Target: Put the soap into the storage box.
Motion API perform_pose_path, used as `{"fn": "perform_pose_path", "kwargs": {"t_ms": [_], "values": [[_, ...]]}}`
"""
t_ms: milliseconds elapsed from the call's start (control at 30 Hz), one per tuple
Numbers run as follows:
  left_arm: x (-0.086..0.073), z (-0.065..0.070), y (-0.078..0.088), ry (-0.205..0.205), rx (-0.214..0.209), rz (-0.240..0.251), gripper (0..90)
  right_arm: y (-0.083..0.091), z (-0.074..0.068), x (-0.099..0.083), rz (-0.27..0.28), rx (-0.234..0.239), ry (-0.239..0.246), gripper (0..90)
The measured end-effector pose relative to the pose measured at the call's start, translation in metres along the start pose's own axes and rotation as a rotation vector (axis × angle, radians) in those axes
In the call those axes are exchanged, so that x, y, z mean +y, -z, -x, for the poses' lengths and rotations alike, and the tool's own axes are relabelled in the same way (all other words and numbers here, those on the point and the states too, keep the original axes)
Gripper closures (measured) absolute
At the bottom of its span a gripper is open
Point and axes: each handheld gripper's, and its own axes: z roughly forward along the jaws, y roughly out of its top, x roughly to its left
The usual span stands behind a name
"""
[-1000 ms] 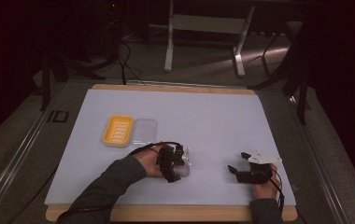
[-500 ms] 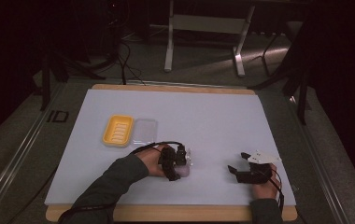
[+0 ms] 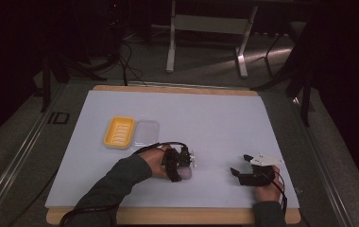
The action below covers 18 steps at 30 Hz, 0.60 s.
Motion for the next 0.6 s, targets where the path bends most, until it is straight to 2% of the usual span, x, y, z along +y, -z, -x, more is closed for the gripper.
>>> {"fn": "perform_pose_path", "kwargs": {"t_ms": [333,600], "values": [[-0.0013,-0.0014,0.0035,-0.005,-0.007,-0.009,49.6,-0.0001,0.0000,0.0000,0.000,0.000,0.002,20.3],[-0.0048,-0.0036,0.0073,0.000,-0.010,0.013,49.7,-0.0002,-0.0001,0.0001,-0.001,0.000,0.002,20.3]]}}
